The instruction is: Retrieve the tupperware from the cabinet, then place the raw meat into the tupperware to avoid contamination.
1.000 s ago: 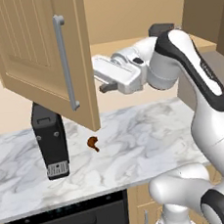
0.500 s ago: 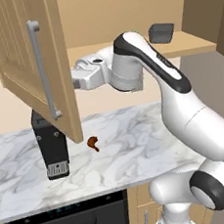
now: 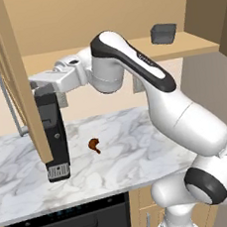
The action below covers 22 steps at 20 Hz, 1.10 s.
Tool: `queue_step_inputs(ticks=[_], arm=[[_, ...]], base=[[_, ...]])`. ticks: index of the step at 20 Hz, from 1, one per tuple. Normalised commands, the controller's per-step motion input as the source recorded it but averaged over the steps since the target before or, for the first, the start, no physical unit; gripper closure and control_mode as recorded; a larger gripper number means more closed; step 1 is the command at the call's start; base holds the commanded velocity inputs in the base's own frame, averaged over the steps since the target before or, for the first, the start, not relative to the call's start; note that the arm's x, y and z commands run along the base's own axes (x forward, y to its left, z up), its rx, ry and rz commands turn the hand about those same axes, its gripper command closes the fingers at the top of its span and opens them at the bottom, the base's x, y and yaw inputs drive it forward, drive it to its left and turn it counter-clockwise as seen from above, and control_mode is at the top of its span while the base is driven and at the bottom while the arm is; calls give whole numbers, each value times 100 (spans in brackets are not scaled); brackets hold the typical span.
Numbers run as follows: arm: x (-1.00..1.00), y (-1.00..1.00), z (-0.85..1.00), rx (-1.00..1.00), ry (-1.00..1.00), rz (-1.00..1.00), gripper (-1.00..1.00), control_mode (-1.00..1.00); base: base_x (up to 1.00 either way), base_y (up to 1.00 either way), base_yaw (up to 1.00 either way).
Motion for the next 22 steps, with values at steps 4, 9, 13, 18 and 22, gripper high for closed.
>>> queue_step_inputs(ticks=[4, 9, 13, 18, 22], arm=[[-23, -19, 0, 0, 0, -5, -100, -100], [-22, -49, 0, -2, -5, -7, -100, -100], [-11, -74, -1, -17, -13, -4, -100, -100], [-4, -85, -3, -22, -15, -6, -100, -100], [0, -65, -21, -22, -10, -19, -100, -100]], base=[[0, 0, 0], [0, 0, 0], [0, 0, 0], [0, 0, 0], [0, 0, 0]])
